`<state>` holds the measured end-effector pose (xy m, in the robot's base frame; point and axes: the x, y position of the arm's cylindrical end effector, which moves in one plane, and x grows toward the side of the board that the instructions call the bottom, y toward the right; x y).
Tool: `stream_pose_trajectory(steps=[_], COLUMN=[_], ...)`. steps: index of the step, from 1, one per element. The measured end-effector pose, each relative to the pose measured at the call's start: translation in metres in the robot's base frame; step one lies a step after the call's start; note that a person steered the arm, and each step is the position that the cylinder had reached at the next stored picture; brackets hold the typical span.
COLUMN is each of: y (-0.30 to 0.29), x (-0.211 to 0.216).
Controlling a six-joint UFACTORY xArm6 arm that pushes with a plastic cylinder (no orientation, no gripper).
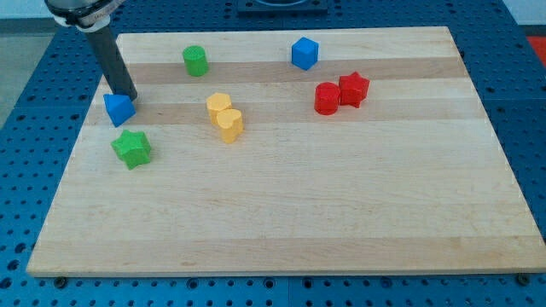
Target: Push the blue cube into the blue triangle
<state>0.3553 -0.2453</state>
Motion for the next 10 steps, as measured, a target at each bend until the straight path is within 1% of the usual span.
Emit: stream_pose_trajectory(steps=[2, 3, 4, 7, 8, 9, 10], y=[0.0, 0.021, 0.064, 0.239, 0.295, 0.339, 0.353], x=[0.024, -0.001, -0.027, -0.032, -0.045, -0.068, -0.093])
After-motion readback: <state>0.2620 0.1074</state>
